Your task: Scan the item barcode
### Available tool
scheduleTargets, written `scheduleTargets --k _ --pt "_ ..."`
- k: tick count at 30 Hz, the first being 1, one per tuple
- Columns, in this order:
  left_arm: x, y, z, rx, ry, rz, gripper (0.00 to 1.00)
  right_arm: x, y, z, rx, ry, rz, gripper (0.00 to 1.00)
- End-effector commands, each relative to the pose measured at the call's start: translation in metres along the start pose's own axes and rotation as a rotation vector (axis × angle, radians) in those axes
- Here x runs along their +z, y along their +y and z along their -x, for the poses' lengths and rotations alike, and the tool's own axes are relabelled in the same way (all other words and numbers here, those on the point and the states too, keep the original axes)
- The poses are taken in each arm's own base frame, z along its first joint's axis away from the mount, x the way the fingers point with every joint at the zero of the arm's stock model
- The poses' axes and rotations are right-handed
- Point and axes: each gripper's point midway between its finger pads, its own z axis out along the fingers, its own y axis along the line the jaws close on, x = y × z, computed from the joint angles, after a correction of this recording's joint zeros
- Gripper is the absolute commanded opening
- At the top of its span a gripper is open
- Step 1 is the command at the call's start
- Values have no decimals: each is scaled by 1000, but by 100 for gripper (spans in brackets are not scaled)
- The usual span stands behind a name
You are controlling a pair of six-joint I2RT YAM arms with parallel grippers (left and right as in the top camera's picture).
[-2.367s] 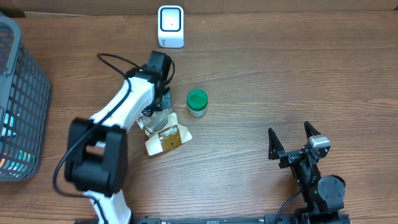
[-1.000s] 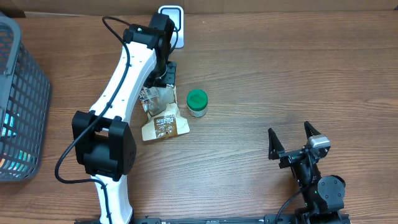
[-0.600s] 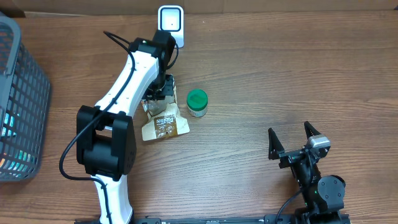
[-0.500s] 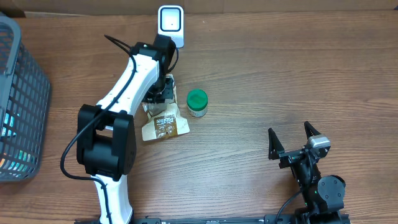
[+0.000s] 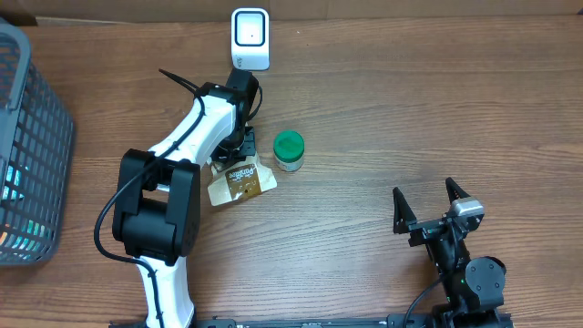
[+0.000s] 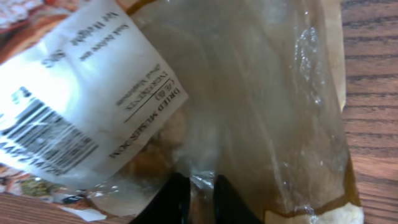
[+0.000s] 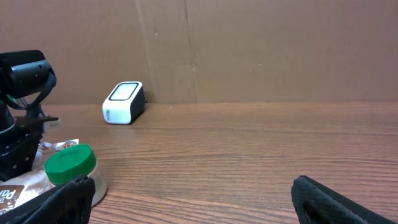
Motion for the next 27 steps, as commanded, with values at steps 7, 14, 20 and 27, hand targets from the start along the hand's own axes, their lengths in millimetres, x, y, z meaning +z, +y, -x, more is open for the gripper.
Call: scheduleTargets --k 7,14,20,27 --pt "11 1 -3 -12 4 11 41 0 -2 -2 5 -3 -9 100" --pt "11 -2 3 14 -22 -2 43 0 -2 -2 5 -2 -9 100" --pt "0 -3 10 48 -35 -6 48 0 -2 -2 5 -2 -9 100" --pt "-61 -4 38 40 -85 -25 52 0 -2 -2 5 -2 -9 100"
